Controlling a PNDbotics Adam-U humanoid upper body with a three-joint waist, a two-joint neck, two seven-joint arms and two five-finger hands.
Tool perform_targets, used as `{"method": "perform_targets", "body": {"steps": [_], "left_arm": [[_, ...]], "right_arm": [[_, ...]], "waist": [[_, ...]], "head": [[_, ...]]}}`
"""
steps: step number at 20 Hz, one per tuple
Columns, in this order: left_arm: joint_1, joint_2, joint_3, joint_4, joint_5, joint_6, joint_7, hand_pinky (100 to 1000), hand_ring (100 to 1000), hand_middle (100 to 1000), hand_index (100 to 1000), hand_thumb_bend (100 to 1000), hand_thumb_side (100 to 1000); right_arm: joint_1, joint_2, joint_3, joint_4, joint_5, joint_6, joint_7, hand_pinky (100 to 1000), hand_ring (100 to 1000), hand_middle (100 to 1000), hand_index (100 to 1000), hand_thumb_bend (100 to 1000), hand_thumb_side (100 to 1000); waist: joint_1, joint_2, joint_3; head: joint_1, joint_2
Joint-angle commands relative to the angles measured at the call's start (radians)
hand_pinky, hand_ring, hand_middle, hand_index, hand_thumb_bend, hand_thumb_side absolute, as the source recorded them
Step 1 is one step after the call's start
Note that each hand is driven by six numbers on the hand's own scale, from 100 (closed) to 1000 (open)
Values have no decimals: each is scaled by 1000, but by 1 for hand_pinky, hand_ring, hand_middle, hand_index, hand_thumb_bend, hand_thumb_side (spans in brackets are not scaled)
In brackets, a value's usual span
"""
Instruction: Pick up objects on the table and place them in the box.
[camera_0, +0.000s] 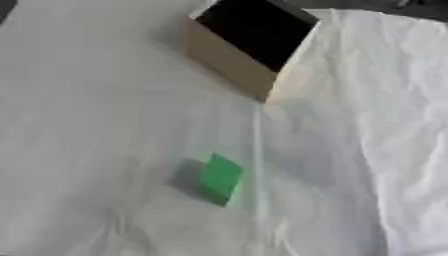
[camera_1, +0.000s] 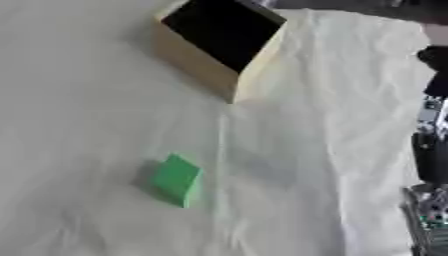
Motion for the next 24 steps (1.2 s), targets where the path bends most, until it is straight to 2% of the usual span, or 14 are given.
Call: {"method": "perform_targets", "body": {"steps": [1, 7, 15, 20, 24], "left_arm": [[-29, 68, -20, -14, -31, 8, -40, 551, 574, 736, 746, 241, 614], [-123, 206, -124, -14, -115, 85, -249, 578, 598, 756, 773, 248, 638], [-295, 357, -301, -14, -191, 153, -573, 656, 672, 781, 822, 333, 695], [-417, 375, -395, -14, -231, 163, -755, 697, 710, 788, 840, 375, 688], [-492, 371, -465, -14, -223, 198, -871, 721, 736, 802, 854, 412, 663]], "right_arm": [[-3, -30, -9, -15, 1, 0, 1, 803, 717, 657, 823, 100, 707], [0, -38, -6, -15, -1, 1, 3, 802, 717, 657, 823, 100, 706], [5, -50, -2, -15, -3, 1, 8, 802, 716, 656, 823, 100, 705], [9, -55, 1, -15, -5, 2, 12, 802, 715, 655, 823, 100, 706], [11, -57, 3, -15, -7, 3, 14, 802, 714, 654, 823, 100, 708]], "waist": [[12, -24, -4], [21, -32, -14], [38, -40, -23], [42, -44, -23], [45, -46, -22]], "head": [[-8, 2], [-13, 9], [-16, 20], [-19, 27], [-18, 29]]}}
